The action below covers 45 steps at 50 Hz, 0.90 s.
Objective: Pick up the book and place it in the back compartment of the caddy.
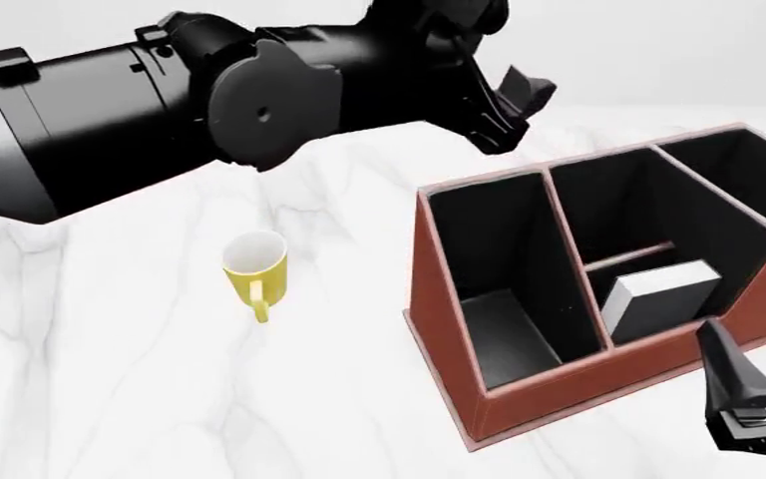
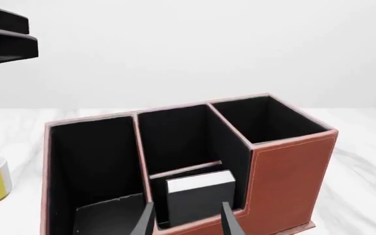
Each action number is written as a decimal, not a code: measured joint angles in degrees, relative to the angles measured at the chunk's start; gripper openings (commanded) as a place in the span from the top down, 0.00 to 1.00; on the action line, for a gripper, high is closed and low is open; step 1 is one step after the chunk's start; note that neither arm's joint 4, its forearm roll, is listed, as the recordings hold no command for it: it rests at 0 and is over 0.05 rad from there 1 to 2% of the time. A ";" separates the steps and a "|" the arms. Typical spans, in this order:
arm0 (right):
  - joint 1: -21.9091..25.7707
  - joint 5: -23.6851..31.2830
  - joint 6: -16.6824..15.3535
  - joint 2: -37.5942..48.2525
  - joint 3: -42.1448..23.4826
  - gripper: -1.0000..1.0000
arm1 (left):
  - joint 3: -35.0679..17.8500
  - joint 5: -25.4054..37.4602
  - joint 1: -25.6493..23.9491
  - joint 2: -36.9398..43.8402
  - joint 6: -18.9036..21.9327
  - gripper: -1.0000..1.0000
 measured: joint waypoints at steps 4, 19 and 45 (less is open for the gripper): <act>0.01 0.03 -0.05 -0.06 0.00 0.00 | 4.48 -2.94 1.62 -2.86 -0.64 0.00; 0.26 -4.86 0.27 6.71 -0.47 0.00 | 18.53 -13.74 7.37 -10.73 -3.39 0.00; 10.50 17.63 -3.32 16.49 -44.42 0.00 | 28.31 -22.17 12.15 -15.41 -7.34 0.00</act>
